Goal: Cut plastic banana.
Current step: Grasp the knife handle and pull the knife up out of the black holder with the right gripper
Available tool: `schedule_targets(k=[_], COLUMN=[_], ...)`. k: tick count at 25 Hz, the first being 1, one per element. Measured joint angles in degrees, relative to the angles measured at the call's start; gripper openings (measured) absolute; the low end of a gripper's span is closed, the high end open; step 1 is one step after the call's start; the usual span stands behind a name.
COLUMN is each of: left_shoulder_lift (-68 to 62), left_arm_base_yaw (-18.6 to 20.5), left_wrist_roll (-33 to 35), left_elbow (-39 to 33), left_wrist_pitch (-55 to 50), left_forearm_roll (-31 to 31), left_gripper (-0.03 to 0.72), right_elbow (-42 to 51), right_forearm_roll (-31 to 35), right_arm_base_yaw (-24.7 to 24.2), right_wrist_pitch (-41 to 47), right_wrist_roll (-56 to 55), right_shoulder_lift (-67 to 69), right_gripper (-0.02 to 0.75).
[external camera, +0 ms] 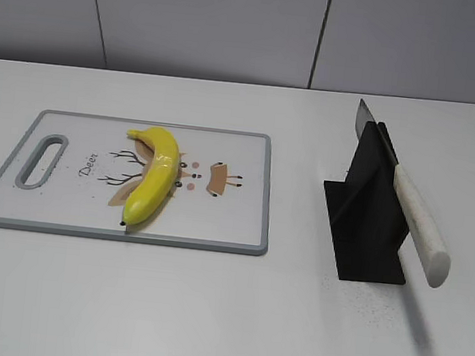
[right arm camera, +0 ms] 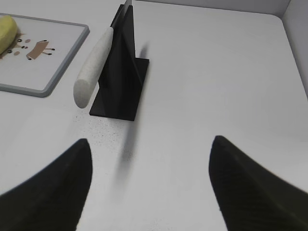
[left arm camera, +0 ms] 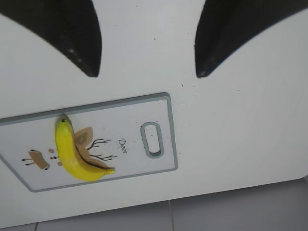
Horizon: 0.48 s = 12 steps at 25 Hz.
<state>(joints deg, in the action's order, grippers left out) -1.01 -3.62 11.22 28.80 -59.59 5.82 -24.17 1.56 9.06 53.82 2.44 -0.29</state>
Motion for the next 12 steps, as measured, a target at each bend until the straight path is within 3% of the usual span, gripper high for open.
schedule_targets(k=[12], left_shoulder_lift=[0.0], left_arm_base_yaw=[0.0], left_wrist_roll=[0.0], left_elbow=[0.0], left_wrist_pitch=[0.0], left_forearm_roll=[0.0], left_gripper=[0.588], right_elbow=[0.0], right_forearm_roll=[0.0], right_arm_base_yaw=[0.0], right_wrist_pitch=[-0.1], right_wrist_roll=[0.0], right_shoulder_lift=[0.0], right_gripper=[0.59])
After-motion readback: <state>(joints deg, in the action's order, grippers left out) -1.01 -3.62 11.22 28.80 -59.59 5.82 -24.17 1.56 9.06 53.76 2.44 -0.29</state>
